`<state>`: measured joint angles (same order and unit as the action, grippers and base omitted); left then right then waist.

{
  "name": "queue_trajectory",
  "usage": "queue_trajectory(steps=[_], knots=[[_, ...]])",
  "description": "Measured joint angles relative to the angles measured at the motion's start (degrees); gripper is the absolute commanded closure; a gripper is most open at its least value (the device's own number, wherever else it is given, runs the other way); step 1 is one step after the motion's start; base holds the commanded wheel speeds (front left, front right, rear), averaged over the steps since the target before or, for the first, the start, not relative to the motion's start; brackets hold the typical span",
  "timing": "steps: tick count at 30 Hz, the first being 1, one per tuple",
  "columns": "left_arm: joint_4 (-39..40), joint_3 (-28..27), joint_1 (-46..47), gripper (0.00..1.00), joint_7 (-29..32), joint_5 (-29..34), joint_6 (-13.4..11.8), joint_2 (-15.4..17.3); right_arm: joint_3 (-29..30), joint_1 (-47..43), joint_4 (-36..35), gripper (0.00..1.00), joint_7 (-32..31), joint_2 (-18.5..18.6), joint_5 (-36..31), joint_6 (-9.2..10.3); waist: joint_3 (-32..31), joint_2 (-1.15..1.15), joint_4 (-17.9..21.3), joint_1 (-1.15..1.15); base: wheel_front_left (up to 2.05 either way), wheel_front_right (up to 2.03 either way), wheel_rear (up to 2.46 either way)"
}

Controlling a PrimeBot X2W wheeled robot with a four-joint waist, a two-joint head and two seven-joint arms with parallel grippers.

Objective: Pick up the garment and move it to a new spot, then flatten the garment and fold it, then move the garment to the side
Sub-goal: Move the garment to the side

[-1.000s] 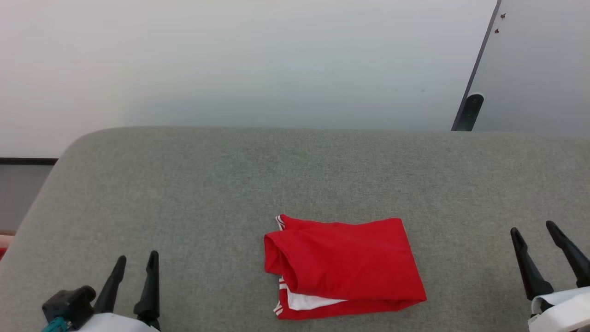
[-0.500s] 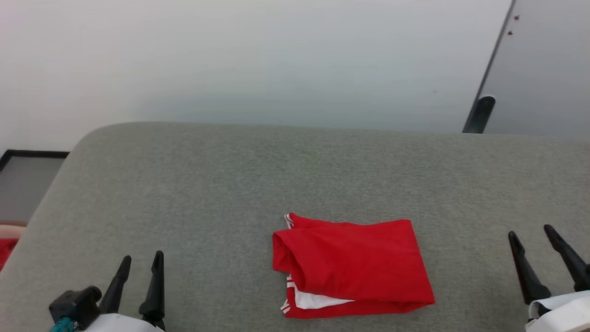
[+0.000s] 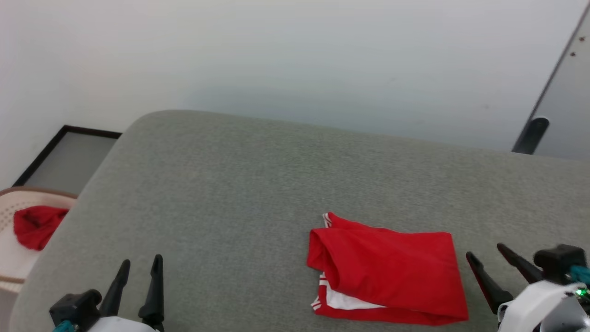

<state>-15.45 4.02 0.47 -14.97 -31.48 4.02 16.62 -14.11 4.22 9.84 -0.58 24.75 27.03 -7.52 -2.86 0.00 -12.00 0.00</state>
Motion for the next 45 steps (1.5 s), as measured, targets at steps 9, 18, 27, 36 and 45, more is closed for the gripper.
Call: queue_trajectory(steps=[9, 18, 27, 36, 45], knots=[[0.51, 0.97, -0.32, 0.00, 0.42, -0.20, -0.08, -0.26, -3.03, 3.65, -1.99, 0.00, -22.02, 4.07, 5.21, 0.00, 0.77, 0.00, -3.27, 0.00, 0.00, 0.00, 0.00], [0.20, 3.32, 3.46, 0.00, 0.56, -0.16, 0.11, -2.54, -0.93, 4.69, -1.12, 0.00, -31.77, 4.74, 6.08, 0.00, 5.34, 0.00, -5.54, 0.00, 0.00, 0.00, 0.00], [-1.90, 4.83, 7.32, 0.00, 0.25, 0.33, 1.02, -4.49, 0.05, 7.44, 2.20, 0.00, -36.34, 3.44, 5.93, 0.00, 10.47, 0.00, -7.87, 0.00, 0.00, 0.00, 0.00], [-3.55, 4.89, 8.90, 0.00, 0.08, 0.81, 1.54, -5.35, 0.22, 10.59, 3.94, 1.00, -40.42, 3.19, 6.86, 0.00, 12.48, 0.00, -8.82, 0.00, 0.00, 0.00, 0.00], [-4.43, 4.44, 8.97, 0.00, 0.05, 1.20, 2.03, -5.17, -0.88, 12.30, 5.27, 1.00, -40.68, 3.60, 8.08, -0.02, 10.76, 0.00, -7.64, 0.00, 0.00, 0.00, 0.00]])
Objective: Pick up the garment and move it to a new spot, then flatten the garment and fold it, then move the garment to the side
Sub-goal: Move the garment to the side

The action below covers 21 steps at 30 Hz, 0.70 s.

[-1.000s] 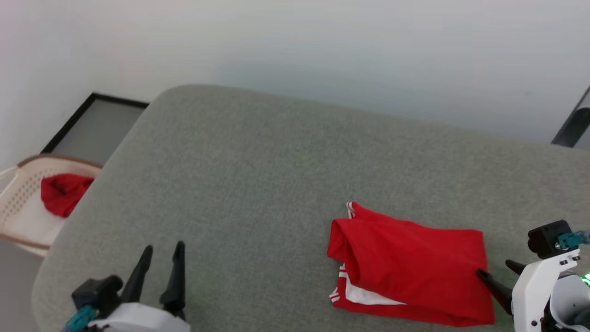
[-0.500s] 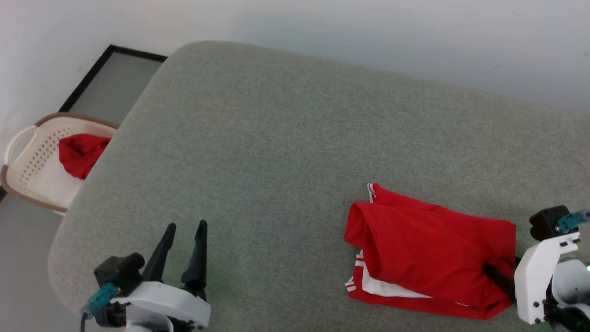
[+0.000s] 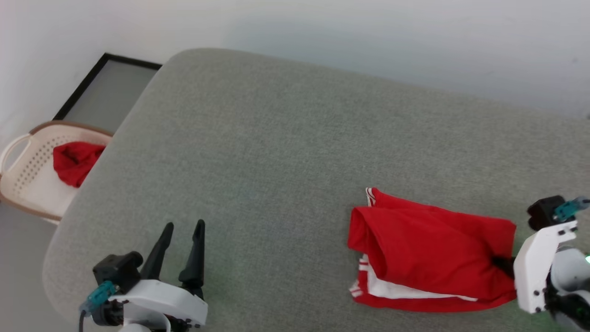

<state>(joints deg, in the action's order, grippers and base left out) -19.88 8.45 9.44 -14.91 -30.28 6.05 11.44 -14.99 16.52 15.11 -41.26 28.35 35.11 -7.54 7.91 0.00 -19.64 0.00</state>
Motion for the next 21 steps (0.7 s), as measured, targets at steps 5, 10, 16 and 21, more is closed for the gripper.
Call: queue_trajectory(steps=[5, 10, 16, 21], knots=[[0.27, -0.41, -0.29, 0.00, -0.05, 0.54, 0.01, 0.80, -0.16, 2.19, 0.91, 1.00, 0.97, 2.31, -0.16, 0.01, -1.65, 0.00, 1.30, 0.00, 0.00, 0.00, 0.00], [0.67, 0.02, -0.55, 0.00, -0.05, 1.10, 0.01, 1.22, -0.81, 4.48, 1.25, 1.00, 2.42, 5.80, -0.36, 0.01, -3.28, 0.00, 3.02, 0.00, 0.00, 0.00, 0.00], [1.33, 0.79, -0.24, 0.00, 0.01, 1.24, 0.01, 1.48, -1.19, 6.99, 1.57, 1.00, 3.57, 10.35, -0.37, 0.01, -3.96, 0.00, 5.80, 0.00, 0.00, 0.00, 0.00], [2.15, 1.51, 1.11, 0.00, 0.02, 1.60, 0.02, 1.52, -1.03, 9.91, 2.15, 1.00, 5.26, 15.01, -0.53, 0.01, -3.12, 0.00, 8.38, 0.00, 0.00, 0.00, 0.00]])
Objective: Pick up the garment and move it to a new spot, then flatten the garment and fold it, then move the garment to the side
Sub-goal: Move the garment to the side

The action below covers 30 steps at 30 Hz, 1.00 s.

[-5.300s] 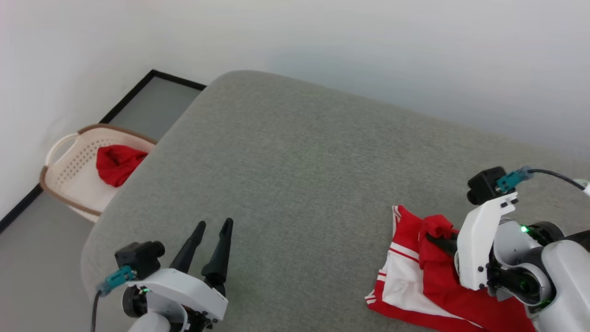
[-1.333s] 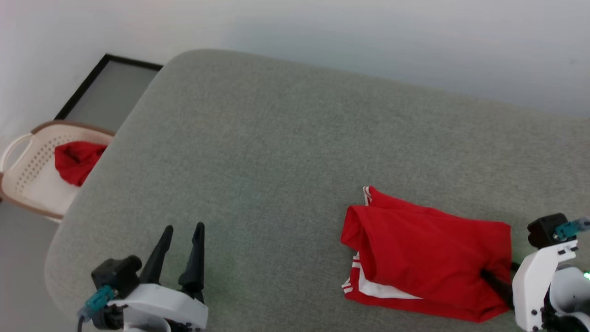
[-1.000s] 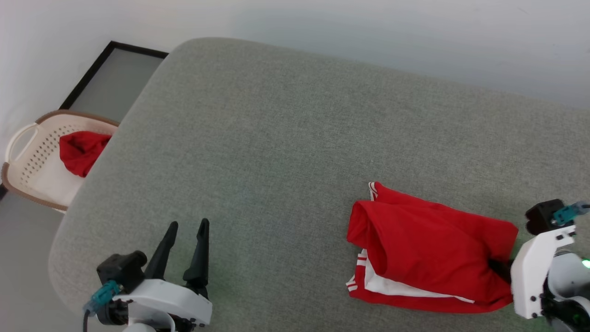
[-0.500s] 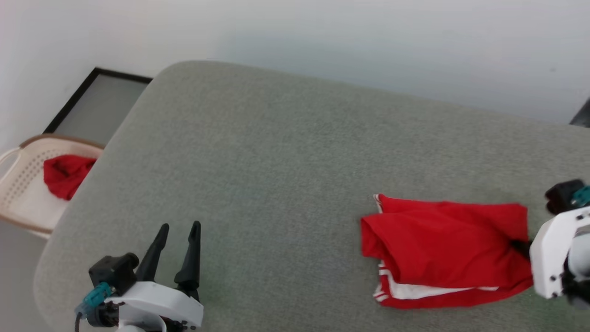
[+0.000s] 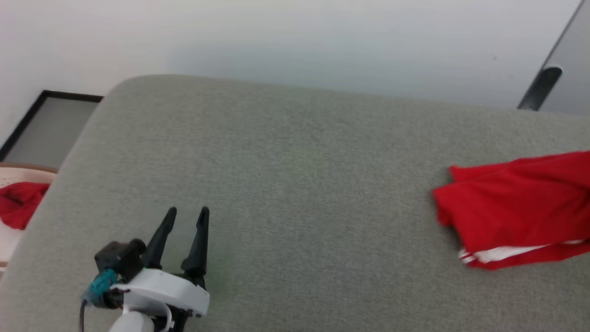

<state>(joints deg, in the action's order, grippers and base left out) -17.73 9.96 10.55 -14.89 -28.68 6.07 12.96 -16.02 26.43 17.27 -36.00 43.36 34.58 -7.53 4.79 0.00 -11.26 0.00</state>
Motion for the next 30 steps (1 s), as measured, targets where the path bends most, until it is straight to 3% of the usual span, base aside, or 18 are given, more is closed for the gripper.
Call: queue_trajectory(steps=[14, 23, 30], knots=[[2.61, 1.09, 5.76, 0.00, 0.09, 1.05, 0.00, 0.86, 0.74, 9.51, 9.03, 1.00, 7.23, 11.13, -2.64, 0.00, 8.71, 0.00, 4.90, 0.00, 0.00, 0.00, 0.00], [3.59, 1.96, 8.74, 0.00, 0.31, 1.56, -0.02, 1.42, 3.01, 13.33, 17.03, 1.00, 11.43, 12.77, -10.21, 0.00, 15.16, 0.00, 6.88, 0.00, 0.00, 0.00, 0.00], [3.83, 2.66, 10.70, 0.00, 0.57, 1.78, -0.01, 1.55, 7.64, 15.33, 23.91, 1.00, 13.59, 10.40, -15.81, 0.00, 18.71, 0.00, 7.46, 0.00, 0.00, 0.00, 0.00]])
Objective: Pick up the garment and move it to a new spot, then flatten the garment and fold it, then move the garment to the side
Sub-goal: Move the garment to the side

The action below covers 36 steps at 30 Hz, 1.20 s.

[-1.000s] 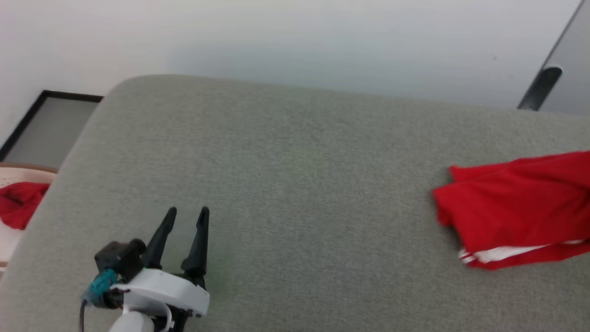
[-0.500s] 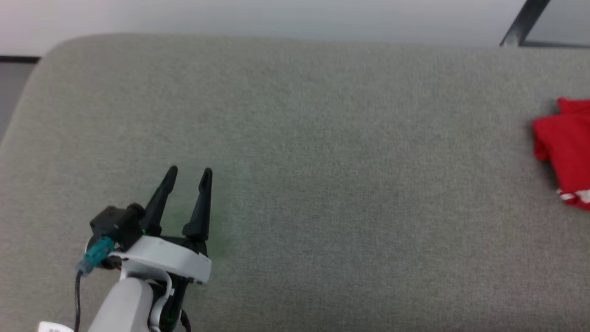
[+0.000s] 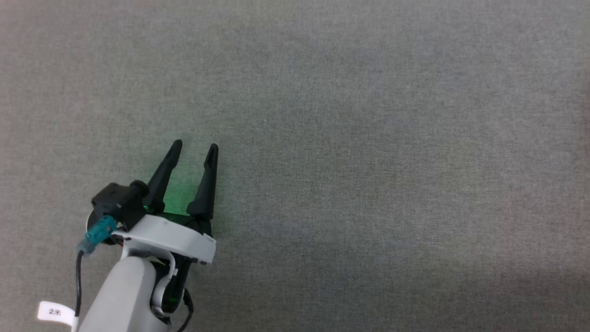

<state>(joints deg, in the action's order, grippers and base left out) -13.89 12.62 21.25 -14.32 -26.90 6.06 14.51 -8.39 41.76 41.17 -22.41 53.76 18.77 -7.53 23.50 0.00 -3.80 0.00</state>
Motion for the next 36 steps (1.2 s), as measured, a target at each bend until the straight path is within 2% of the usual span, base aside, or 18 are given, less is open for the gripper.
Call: queue_trajectory(steps=[8, 9, 10, 13, 23, 28, 33, 36], knots=[[-0.46, 0.83, 0.93, 0.00, 0.19, 0.01, 0.00, 0.09, 4.36, 1.76, 5.71, 1.00, 2.14, -3.76, -4.01, 0.00, 1.65, 0.00, -0.71, 0.00, 0.00, 0.00, 0.00], [-0.63, 1.03, 1.01, 0.00, 0.19, 0.01, 0.01, 0.07, 4.80, 2.12, 6.43, 0.96, 2.46, -4.16, -4.69, 0.00, 1.67, 0.00, -0.87, 0.00, 0.00, 0.00, 0.00], [-0.79, 1.19, 1.09, 0.00, 0.19, 0.01, 0.01, 0.02, 5.39, 2.30, 6.92, 0.82, 2.88, -4.53, -5.24, 0.00, 1.65, 0.00, -1.02, 0.00, 0.00, 0.00, 0.00], [-1.34, 1.42, 1.13, 0.00, 0.19, 0.01, 0.01, 0.02, 6.56, 2.80, 8.34, 0.00, 4.02, -5.53, -7.40, 0.00, 1.30, 0.00, -1.25, 0.00, 0.00, 0.00, 0.00], [-2.67, 0.82, -0.66, 0.00, -0.09, -0.27, -0.29, 0.56, 8.06, 4.13, 7.62, 0.00, 7.61, -9.50, -13.77, 0.00, -2.85, 0.00, -0.75, 0.00, 0.00, 0.00, 0.00], [-2.85, 0.09, -2.55, 0.00, -0.33, -0.52, -0.36, 0.82, 8.02, 1.82, 4.02, 0.00, 14.99, -12.78, -12.43, 0.00, -6.64, 0.00, -0.20, 0.00, 0.00, 0.00, 0.00], [-2.67, -1.49, -6.40, 0.00, -0.55, -0.64, -1.11, 1.36, 7.14, -3.31, -0.48, 0.00, 22.54, -18.57, -9.50, 0.00, -11.19, 0.00, 0.46, 0.00, 0.00, 0.00, 0.00], [-2.71, -2.77, -8.77, 0.00, -0.57, -0.83, -1.99, 2.11, 5.56, -6.99, -4.11, 0.00, 26.01, -20.80, -8.78, 0.00, -14.13, 0.00, 0.93, 0.00, 0.00, 0.00, 0.00]])
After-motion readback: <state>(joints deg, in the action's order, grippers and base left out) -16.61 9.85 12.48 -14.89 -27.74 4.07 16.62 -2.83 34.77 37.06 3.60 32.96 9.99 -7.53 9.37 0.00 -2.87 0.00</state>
